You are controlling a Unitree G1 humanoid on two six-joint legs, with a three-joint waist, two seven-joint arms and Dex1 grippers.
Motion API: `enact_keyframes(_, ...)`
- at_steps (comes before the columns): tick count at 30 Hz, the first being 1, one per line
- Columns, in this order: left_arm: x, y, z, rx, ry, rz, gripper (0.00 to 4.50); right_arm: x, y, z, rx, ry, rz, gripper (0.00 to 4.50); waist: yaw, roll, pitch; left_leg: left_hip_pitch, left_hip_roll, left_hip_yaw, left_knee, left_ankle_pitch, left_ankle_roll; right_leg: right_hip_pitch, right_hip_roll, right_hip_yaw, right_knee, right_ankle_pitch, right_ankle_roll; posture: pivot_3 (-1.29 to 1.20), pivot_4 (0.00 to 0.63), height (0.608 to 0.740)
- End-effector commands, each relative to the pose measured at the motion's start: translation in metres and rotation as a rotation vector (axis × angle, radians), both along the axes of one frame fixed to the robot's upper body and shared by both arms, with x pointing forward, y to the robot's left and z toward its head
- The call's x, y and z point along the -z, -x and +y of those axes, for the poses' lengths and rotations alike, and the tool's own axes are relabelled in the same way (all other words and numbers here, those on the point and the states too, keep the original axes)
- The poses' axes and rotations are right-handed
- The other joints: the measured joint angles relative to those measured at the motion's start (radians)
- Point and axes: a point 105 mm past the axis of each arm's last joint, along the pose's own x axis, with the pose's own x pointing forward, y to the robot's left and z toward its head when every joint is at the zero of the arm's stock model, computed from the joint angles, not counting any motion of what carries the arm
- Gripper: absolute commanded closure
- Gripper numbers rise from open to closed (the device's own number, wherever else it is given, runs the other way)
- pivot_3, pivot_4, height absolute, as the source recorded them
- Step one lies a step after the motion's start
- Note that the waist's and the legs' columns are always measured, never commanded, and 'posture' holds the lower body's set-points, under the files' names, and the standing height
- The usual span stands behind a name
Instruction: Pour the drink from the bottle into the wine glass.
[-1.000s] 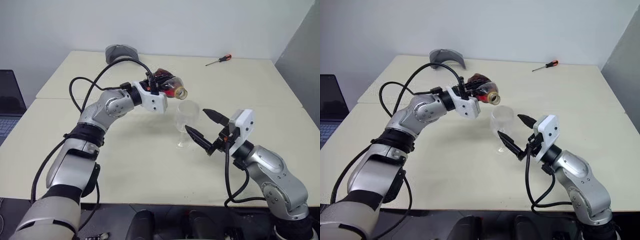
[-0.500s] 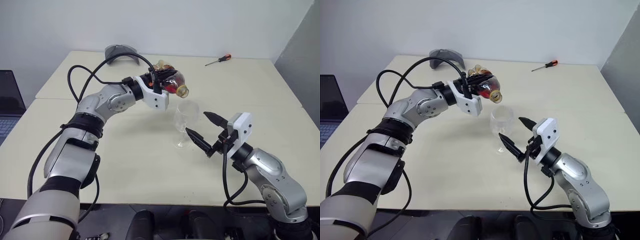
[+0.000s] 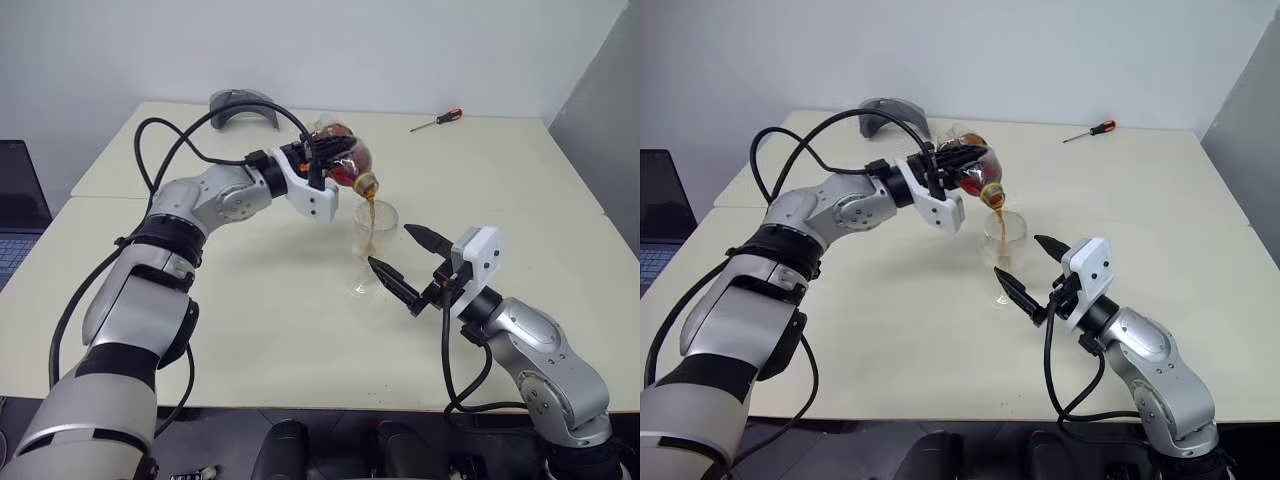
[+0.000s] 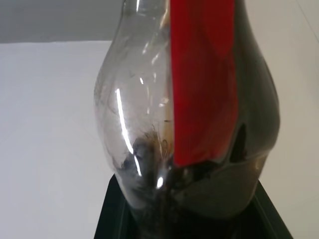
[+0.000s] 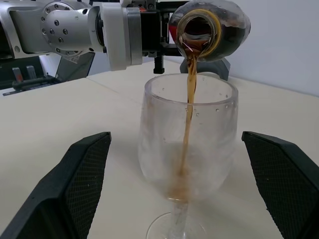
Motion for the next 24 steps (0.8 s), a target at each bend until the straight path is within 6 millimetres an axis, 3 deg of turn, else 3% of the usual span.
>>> enact_keyframes(1, -0.0285, 0.0025, 0.001, 0.011, 0.031, -0.083, 3.6, -0.0117, 0.0058, 0.0033, -0.009, -0.007, -0.062, 0.0, 0.0, 0.0, 0.0, 0.0, 0.0, 0.0, 0.0, 0.0, 0.0, 0.0, 0.0, 0.0, 0.0, 0.0, 0.0, 0.0, 0.15, 0.74)
enact_keyframes(15, -0.0347, -0.0048, 0.0062, -0.03, 0.037, -0.102, 3.6, -0.0098, 0.0058, -0.0065, 0.062, -0.047, -0.104, 0.0, 0.0, 0.0, 0.0, 0.0, 0.0, 0.0, 0.001, 0.0, 0.0, 0.0, 0.0, 0.0, 0.001, 0.0, 0.0, 0.0, 0.15, 0.74)
enact_keyframes(24, -0.0339, -0.0046, 0.0058, -0.026, 0.033, -0.101, 3.6, -0.0171, 0.012, -0.0008, 0.063, -0.044, -0.186, 0.0, 0.0, 0.0, 0.0, -0.001, 0.0, 0.0, 0.006, 0.0, 0.0, 0.0, 0.0, 0.0, 0.004, 0.0, 0.0, 0.0, 0.15, 0.74)
